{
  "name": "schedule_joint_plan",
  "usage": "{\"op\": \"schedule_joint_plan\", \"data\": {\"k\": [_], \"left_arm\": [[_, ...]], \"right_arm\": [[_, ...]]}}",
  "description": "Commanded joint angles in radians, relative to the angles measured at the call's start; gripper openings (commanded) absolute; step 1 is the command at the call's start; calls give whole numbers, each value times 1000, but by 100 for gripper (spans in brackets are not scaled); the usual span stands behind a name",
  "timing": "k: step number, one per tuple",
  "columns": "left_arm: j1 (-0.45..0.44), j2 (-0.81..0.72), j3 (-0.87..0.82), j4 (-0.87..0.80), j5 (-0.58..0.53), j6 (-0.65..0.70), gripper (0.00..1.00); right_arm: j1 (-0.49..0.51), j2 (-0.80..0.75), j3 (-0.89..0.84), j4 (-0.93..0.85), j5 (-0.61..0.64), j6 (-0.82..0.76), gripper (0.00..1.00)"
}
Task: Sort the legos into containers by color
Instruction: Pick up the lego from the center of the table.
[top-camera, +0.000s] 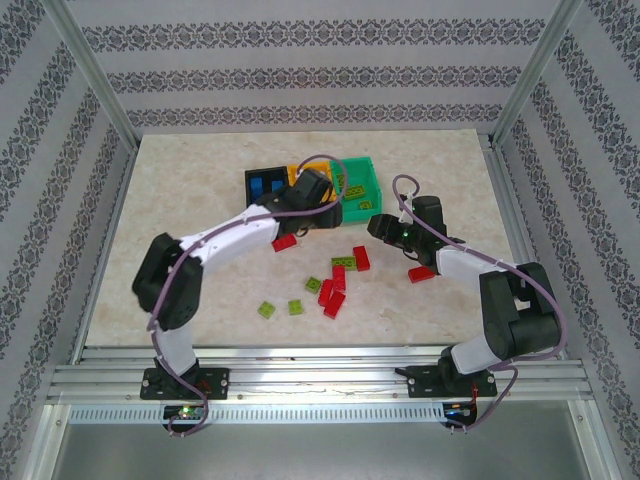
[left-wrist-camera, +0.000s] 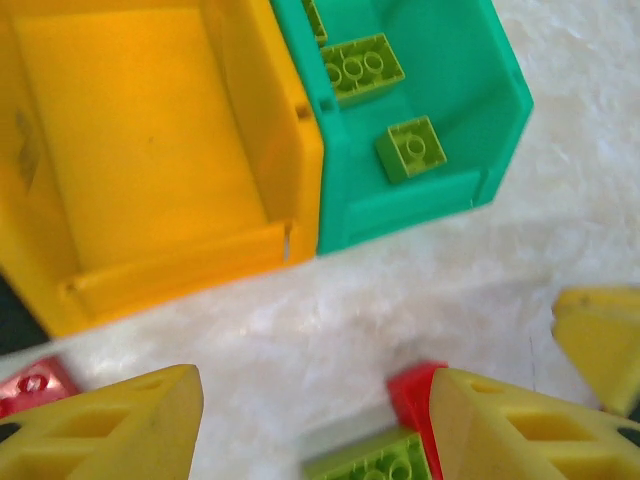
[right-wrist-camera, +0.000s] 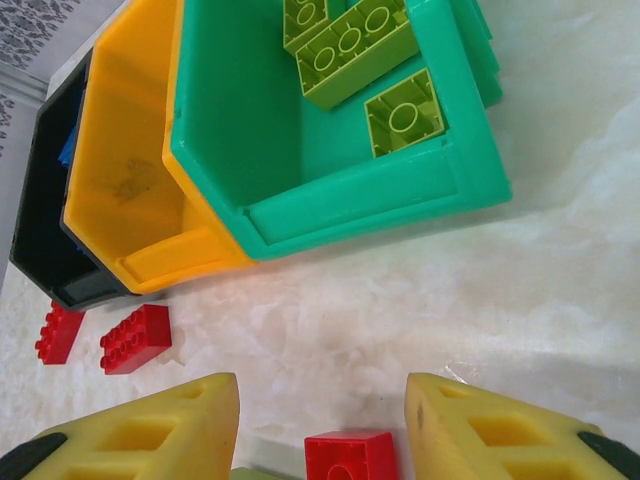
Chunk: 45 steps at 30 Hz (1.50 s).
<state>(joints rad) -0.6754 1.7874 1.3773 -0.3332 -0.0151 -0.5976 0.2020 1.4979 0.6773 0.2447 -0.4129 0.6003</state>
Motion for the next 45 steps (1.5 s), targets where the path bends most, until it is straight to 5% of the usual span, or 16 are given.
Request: {"op": "schedule_joint_plan", "data": {"k": [1,6,17,28,36,45], "left_arm": [[-41,-77,-125,110,-23,16,63],[-56,-75,-197,99,55,50,63],[-67,97,-22,-51,147,184,65],[-79,281,228,-303,333,573,66],[-84,392,362,-436,286,750,71],[-84,462,455,-551,300,803,70]], "right_arm": [[13,-1,-9,23,-9,-1,48],[23,8,-5,27,-8,-1,48],[7,-6,-8,23,-17,3,48],[-1,-13,-16,29,-19,6,49],[-15,-40,-25,25,-16,5,49],[-36,-49,-69,105,-41,71,49]]}}
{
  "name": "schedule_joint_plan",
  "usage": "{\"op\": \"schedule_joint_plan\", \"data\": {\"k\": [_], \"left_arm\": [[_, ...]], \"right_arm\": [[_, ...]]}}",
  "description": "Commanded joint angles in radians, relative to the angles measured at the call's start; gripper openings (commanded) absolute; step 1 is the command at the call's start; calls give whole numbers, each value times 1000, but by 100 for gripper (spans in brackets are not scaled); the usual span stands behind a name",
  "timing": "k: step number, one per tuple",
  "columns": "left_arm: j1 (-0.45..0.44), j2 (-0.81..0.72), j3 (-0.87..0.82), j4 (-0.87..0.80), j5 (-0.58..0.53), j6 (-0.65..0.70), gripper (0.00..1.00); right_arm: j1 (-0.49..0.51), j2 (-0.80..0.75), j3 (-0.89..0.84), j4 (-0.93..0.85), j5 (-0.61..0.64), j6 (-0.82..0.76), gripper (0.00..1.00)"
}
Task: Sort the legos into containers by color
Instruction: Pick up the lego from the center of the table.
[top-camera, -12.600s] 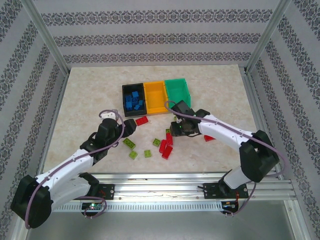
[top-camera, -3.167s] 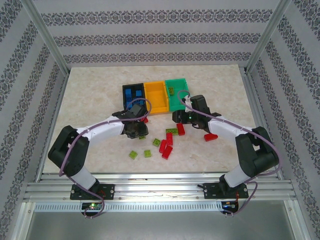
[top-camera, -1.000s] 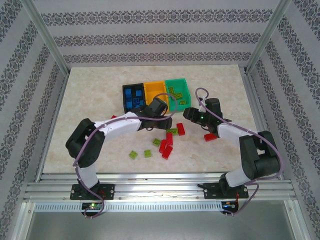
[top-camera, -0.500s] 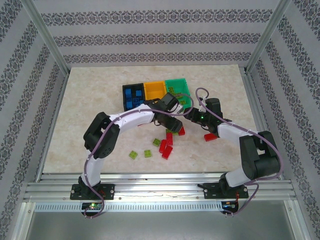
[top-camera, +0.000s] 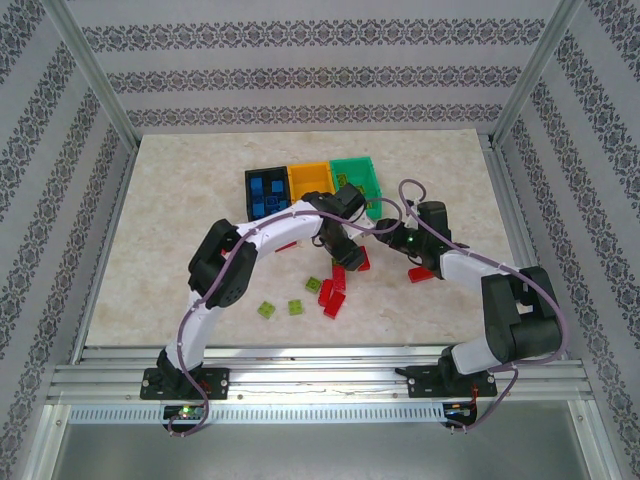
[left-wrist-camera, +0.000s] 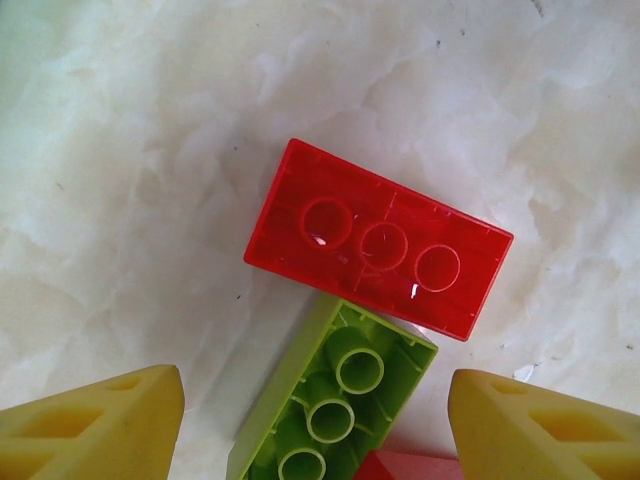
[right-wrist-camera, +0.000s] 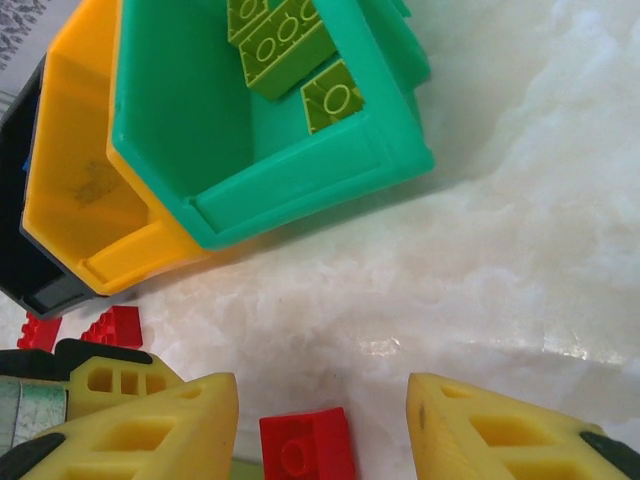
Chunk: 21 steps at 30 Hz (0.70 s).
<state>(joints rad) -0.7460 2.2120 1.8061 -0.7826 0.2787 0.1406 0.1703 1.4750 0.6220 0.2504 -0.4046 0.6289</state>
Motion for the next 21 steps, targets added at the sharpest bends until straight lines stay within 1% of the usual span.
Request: {"op": "schedule_joint_plan", "data": {"k": [1,5,9,12,15,17,21], "left_arm": [[-13,40,30,-108,12,71,70],[-13,58,43,-129,-7,80,69],[-16,72,50,-141,-40,79,67],[-16,92,66,-152,-59,76,63],[-19,101,76,-157,-86,78,56],[-21,108,85,-160,-102,75,49],[-22,87,92,-158,-103,69,40]], "right_arm": [[-6,-27,-19,102,-42,44,49],[-39,-39,-48,141,-53,80,49],[-51,-42,-71,170,-37,94,49],[-57,-39,-74,187,-54,106,49],[-58,-35,-76,187,-53,106,49],[-65,-33,-74,194,-68,113,49],[-65,-35,-76,192,-59,107,49]]}}
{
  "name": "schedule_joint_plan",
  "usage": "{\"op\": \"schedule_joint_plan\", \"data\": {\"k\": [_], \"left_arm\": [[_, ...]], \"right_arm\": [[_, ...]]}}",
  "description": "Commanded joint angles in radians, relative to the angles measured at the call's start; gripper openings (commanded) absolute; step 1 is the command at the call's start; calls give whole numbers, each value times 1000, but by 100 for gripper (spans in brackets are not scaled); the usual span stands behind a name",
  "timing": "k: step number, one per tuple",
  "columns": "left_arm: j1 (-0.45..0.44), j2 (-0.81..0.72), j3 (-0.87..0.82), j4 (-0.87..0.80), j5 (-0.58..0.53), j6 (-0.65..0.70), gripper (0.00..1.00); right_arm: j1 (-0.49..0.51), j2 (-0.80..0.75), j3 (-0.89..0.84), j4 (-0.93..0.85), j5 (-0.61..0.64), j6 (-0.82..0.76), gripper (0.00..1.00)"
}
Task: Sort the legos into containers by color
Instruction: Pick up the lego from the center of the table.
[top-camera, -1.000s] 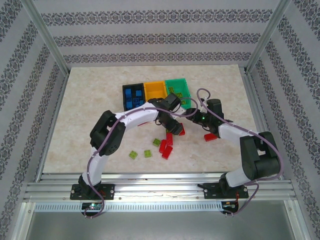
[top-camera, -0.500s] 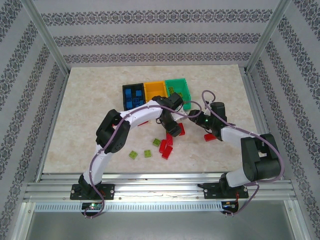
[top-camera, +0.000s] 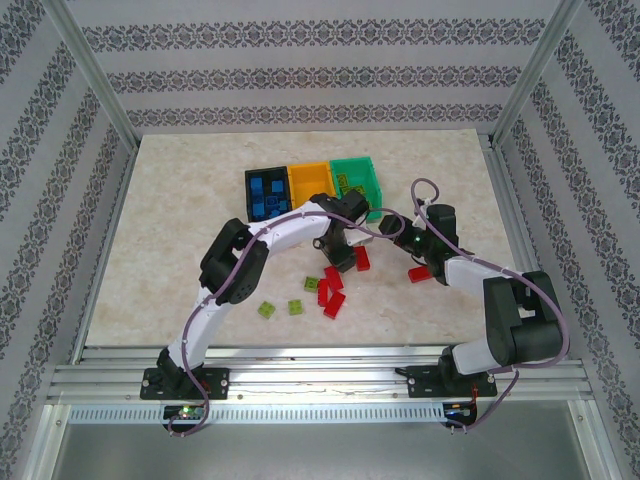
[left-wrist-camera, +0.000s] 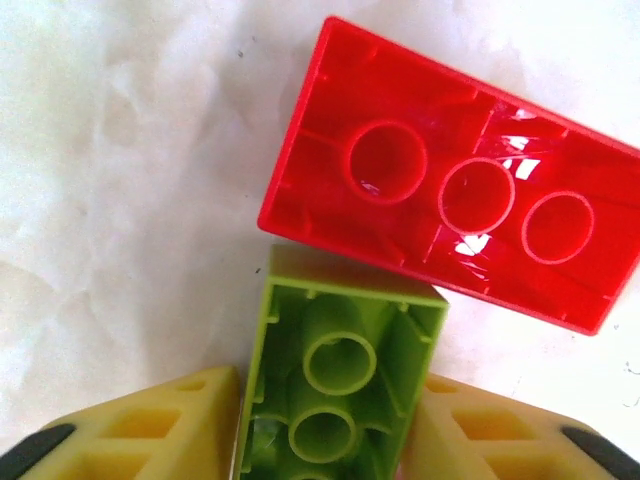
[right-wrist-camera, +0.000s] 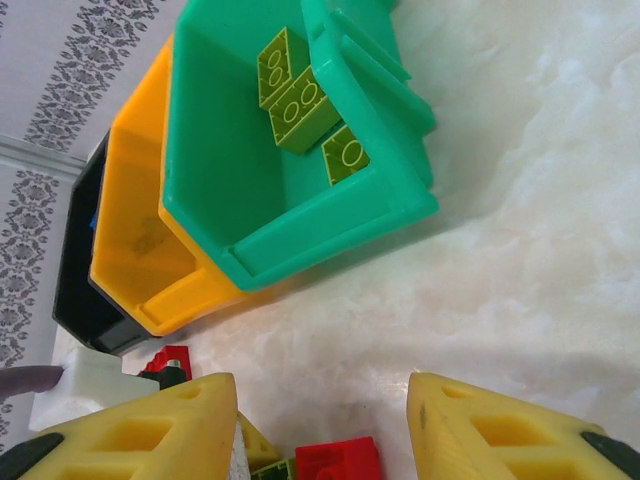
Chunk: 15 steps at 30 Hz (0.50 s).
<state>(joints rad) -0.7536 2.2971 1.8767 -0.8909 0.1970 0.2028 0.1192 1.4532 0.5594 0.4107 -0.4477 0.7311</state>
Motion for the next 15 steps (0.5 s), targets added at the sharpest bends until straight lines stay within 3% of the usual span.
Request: {"op": "schedule_joint_plan", "data": {"k": [1,9,15], "left_arm": [[-13,-7,18,-42,-26,6,38],[-6,-130,-53,99,-43,-66,20],[25,-160,-52,181,-21,-135,17]], "right_arm": [[-17,-11,-13,30,-19,7,49],[-22,-16,-25,51,-25,19,49],[-26,-22,-29,51,-19,17,50]]}}
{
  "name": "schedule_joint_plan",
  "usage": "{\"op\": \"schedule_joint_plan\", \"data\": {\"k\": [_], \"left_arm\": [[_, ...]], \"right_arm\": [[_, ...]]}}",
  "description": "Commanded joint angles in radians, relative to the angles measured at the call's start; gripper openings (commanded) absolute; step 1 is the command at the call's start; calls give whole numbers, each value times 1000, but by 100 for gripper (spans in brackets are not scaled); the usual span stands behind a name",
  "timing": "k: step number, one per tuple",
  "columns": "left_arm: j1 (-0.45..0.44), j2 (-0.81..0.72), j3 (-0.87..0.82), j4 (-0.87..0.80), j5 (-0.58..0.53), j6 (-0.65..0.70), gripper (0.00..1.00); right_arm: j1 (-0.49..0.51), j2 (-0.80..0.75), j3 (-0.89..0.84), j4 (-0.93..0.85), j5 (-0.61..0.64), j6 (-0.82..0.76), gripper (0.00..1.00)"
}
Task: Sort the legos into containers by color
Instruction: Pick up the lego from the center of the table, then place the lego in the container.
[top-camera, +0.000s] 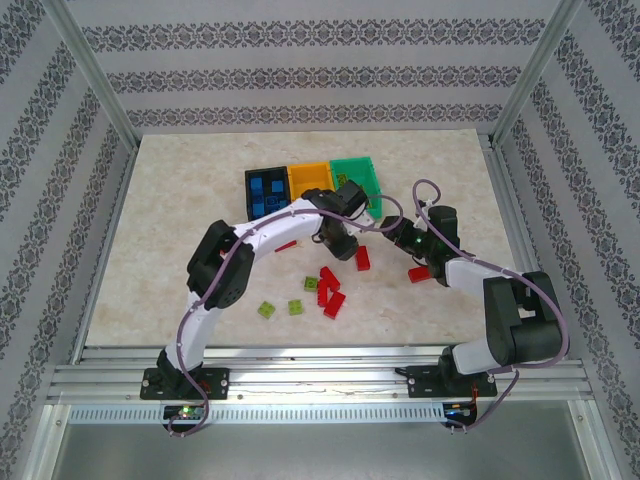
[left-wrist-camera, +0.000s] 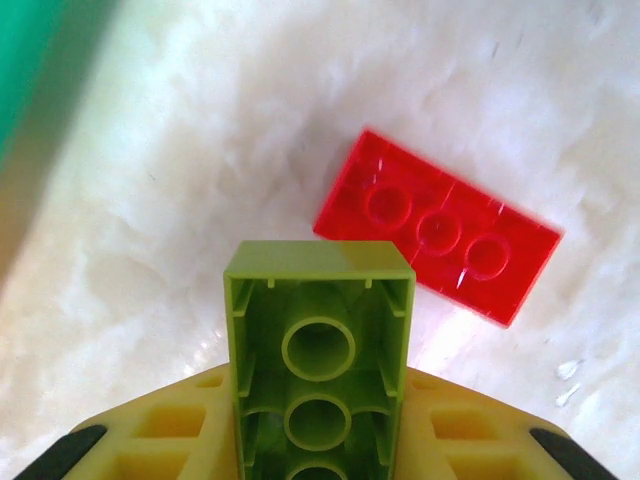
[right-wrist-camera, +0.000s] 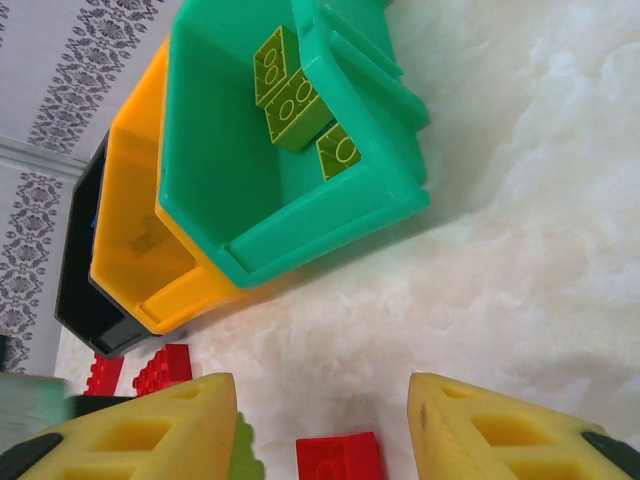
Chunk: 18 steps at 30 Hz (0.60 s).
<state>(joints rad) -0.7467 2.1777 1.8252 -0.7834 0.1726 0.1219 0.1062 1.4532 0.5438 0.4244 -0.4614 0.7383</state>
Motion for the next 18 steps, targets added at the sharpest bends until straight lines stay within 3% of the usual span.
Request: {"op": "schedule_joint_plan", "data": {"k": [1,7,14,18], "left_arm": [[24,-36,11,82,2,-73,17],[36,51,203,24,-191,-238,11],[54,198,507,-37,-244,-347,12],[81,301,718,-120,-235,-421,21]], "right_arm": [[-13,-23,-13,42,-9,9,50],[-15,6,-10,45,1,4,50],[-17,21,-8,61,-12,15,50],[-17,13,-14,62,-3,15,50]]}}
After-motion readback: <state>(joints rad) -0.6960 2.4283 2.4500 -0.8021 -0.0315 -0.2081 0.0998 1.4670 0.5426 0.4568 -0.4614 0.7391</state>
